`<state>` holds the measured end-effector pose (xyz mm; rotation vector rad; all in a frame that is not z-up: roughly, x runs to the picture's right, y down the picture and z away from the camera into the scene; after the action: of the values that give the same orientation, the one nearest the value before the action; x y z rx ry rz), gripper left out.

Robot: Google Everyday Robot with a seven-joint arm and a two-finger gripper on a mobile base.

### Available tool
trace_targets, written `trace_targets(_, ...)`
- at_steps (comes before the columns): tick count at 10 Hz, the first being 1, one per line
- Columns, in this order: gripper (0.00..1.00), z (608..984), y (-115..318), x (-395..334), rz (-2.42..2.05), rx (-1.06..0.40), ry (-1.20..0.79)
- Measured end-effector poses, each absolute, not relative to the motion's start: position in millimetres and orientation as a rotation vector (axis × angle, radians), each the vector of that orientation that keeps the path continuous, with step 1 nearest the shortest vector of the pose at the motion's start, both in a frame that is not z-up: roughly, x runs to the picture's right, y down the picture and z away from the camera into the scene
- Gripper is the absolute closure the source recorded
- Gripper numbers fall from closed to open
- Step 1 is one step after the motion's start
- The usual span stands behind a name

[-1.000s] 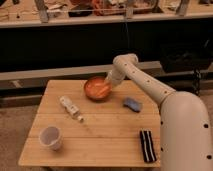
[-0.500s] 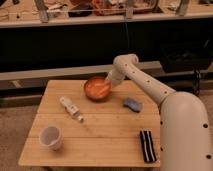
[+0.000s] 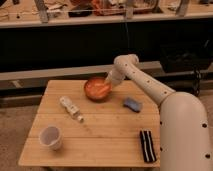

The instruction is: Place the pepper in the ceramic bowl

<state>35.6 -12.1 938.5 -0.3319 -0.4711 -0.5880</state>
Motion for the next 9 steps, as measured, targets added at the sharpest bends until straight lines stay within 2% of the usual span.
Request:
trace_targets(7,1.00,941.6,-13.4,36.5,-0.570,-0.329,-0.475)
trace_targets(9,0.95,942.5,-13.8,36.7,-0.564,-0.328,-0.476)
